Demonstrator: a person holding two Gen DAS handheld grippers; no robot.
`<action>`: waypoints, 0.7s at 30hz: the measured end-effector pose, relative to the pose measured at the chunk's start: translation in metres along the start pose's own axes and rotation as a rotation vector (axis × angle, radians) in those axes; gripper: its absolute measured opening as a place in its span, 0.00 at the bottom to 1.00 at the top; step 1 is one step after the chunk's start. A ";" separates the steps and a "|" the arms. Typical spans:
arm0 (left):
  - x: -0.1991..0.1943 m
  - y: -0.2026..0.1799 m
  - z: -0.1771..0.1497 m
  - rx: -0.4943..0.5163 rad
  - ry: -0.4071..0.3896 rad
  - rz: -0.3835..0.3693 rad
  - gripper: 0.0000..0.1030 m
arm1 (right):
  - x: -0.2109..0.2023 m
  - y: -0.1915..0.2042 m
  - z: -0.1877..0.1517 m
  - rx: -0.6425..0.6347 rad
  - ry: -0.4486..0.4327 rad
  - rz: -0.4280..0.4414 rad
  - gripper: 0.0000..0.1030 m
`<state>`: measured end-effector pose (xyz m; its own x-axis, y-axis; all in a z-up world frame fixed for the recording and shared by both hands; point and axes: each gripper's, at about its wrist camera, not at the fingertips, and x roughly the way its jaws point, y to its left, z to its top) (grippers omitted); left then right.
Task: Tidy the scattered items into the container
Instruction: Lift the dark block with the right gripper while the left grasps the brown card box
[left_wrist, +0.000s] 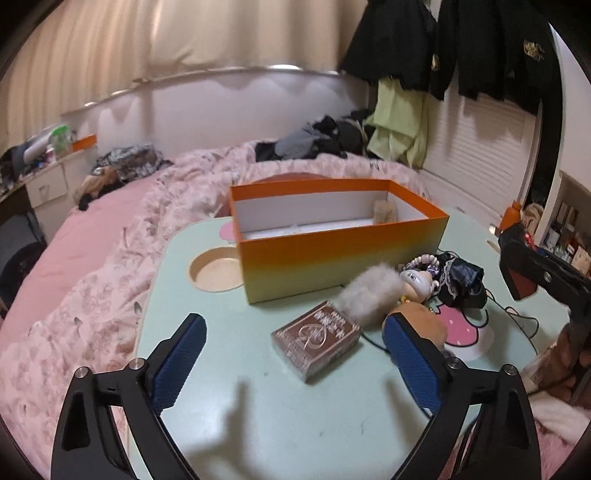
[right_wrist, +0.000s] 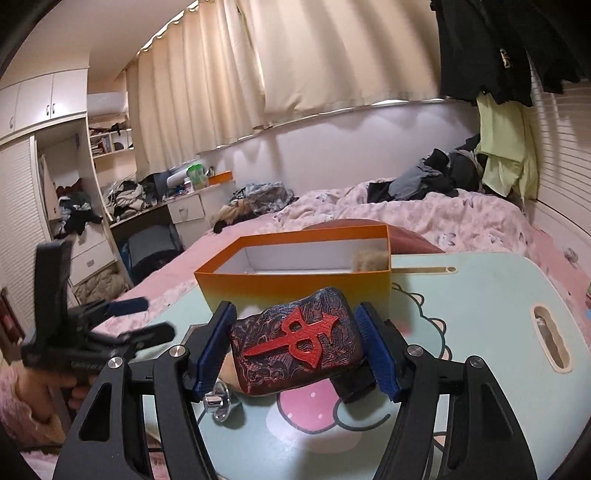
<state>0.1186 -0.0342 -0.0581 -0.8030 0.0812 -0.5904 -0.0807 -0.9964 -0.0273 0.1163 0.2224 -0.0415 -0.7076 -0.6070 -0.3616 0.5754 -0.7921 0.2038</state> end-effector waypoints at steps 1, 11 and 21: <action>0.008 -0.006 0.001 0.026 0.023 0.005 0.92 | 0.000 0.002 -0.001 -0.007 0.002 0.002 0.66; 0.053 -0.008 -0.002 0.013 0.189 -0.021 0.66 | 0.003 0.005 -0.007 -0.014 0.022 0.008 0.66; 0.017 -0.004 0.006 0.030 0.066 -0.036 0.66 | 0.000 -0.002 -0.006 0.011 0.017 0.001 0.66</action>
<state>0.1017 -0.0287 -0.0635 -0.7589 0.1142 -0.6411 -0.1276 -0.9915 -0.0256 0.1179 0.2241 -0.0469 -0.7003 -0.6064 -0.3766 0.5711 -0.7925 0.2140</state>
